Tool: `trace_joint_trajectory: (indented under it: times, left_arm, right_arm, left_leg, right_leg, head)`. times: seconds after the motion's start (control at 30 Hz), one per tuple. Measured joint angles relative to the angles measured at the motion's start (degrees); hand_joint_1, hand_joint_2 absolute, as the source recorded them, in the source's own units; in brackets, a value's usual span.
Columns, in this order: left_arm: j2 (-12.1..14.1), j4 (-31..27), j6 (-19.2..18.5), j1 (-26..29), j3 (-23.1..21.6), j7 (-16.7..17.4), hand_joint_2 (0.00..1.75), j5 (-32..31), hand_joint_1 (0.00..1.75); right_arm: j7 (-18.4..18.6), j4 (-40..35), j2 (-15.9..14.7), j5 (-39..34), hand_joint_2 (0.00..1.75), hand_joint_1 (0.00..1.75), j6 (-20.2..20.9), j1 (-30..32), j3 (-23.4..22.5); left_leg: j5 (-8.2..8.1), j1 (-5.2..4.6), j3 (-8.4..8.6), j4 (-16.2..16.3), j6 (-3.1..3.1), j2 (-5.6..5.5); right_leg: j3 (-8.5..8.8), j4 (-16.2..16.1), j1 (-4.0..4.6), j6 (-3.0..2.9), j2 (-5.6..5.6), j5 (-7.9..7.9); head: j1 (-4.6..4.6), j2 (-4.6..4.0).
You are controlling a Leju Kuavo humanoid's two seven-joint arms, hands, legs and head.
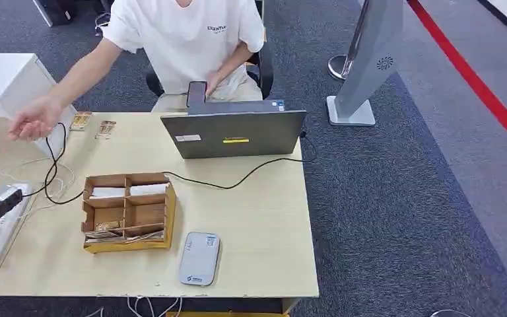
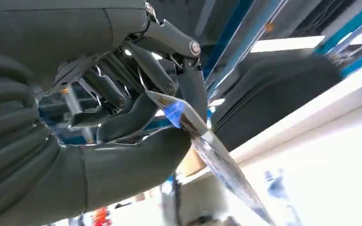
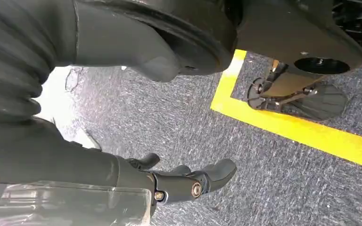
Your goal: Pass the card to the sensor for recognition and then transmit it.
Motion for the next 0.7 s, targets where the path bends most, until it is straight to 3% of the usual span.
trace_joint_trajectory:
  times: [0.13,0.27,0.3,0.43,0.7]
  left_arm:
    - [-4.2,-11.8,0.2,6.3,-2.3,0.1,1.75,-0.7,1.75]
    - [-6.1,-23.6,0.1,10.4,-8.9,3.9,1.75,-0.8,1.75]
    - [-6.2,-25.7,-0.1,10.7,-10.5,4.9,1.75,-0.8,1.75]
    - [-4.7,-33.8,-2.3,10.0,-20.4,14.9,1.75,-0.8,1.75]
    - [-2.5,-40.2,-4.0,3.3,-37.8,22.7,1.75,-0.8,1.75]
  right_arm:
    - [0.0,0.0,0.0,-0.7,1.75,0.0,-0.4,0.0,0.0]
    - [0.0,0.1,0.1,-1.2,1.75,0.0,-0.7,0.1,0.0]
    - [0.0,0.1,0.2,-1.2,1.75,0.0,-0.8,0.1,0.0]
    - [-0.3,0.2,0.3,-1.7,1.75,0.0,-1.2,0.1,0.0]
    - [-0.2,0.3,0.3,-1.7,1.75,0.0,-1.2,0.0,0.0]
  left_leg:
    - [-0.01,-0.03,-0.01,0.0,0.01,-0.03]
    - [-0.02,-0.05,-0.03,0.0,0.03,-0.04]
    - [-0.02,-0.05,-0.03,0.0,0.03,-0.05]
    - [-0.01,-0.03,-0.03,0.1,0.03,-0.08]
    - [0.03,0.03,-0.02,0.1,0.0,-0.13]
  right_leg:
    - [0.01,-0.1,-0.02,0.0,-0.01,0.0]
    - [0.0,-0.1,-0.02,0.03,-0.02,0.02]
    - [0.0,-0.1,-0.02,0.04,-0.05,0.02]
    - [-0.01,-0.1,-0.01,0.06,-0.09,0.05]
    - [0.04,0.0,0.04,0.0,-0.15,0.1]
  head:
    - [0.02,0.0]
    - [0.0,0.0]
    - [0.0,0.0]
    - [-0.02,0.0]
    - [-0.04,0.0]
